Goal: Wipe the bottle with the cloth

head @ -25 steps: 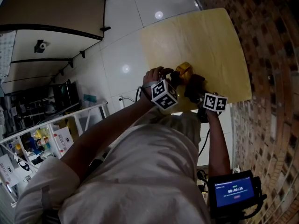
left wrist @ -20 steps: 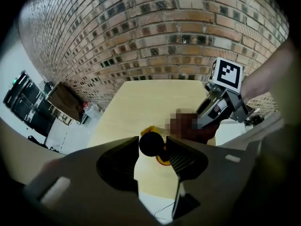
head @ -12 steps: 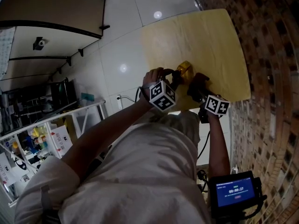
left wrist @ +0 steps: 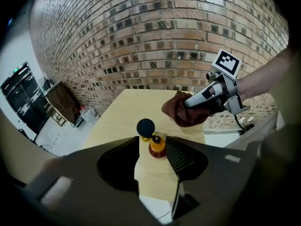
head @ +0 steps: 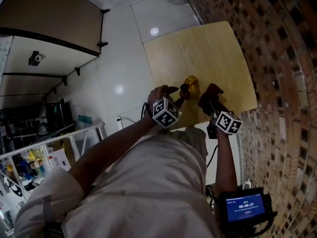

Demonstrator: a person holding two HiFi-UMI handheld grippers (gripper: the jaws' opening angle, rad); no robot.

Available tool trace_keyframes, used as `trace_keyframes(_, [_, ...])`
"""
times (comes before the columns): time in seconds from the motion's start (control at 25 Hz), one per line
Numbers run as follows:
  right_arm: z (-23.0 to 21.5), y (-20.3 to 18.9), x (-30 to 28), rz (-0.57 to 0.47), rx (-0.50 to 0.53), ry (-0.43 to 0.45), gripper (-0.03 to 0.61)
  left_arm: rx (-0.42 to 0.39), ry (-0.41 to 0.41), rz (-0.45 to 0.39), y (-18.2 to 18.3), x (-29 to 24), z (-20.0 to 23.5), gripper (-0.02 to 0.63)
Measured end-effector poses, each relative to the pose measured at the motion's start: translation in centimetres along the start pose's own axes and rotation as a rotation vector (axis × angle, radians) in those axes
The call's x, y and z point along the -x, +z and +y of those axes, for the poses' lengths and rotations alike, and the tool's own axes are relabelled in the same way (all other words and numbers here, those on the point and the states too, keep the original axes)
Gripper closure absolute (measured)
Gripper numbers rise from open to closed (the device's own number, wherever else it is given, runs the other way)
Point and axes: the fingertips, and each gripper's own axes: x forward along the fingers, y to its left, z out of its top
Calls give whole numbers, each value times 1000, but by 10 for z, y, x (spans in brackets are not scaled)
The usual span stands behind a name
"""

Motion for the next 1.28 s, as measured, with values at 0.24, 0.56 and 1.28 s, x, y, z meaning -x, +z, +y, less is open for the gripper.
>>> trace_keyframes(0.24, [35,11,23,-122,23,-74,486,17,-61,-48,-26,26,-6,424])
trace_keyframes(0.56, [88,1,57,-294,32,-145,485,89,-144,-124,-68,56,-18,439])
trace_keyframes(1.28, [230,-53,147,-501,187,-112,485,122,-200,-292,-89,133,-30,463])
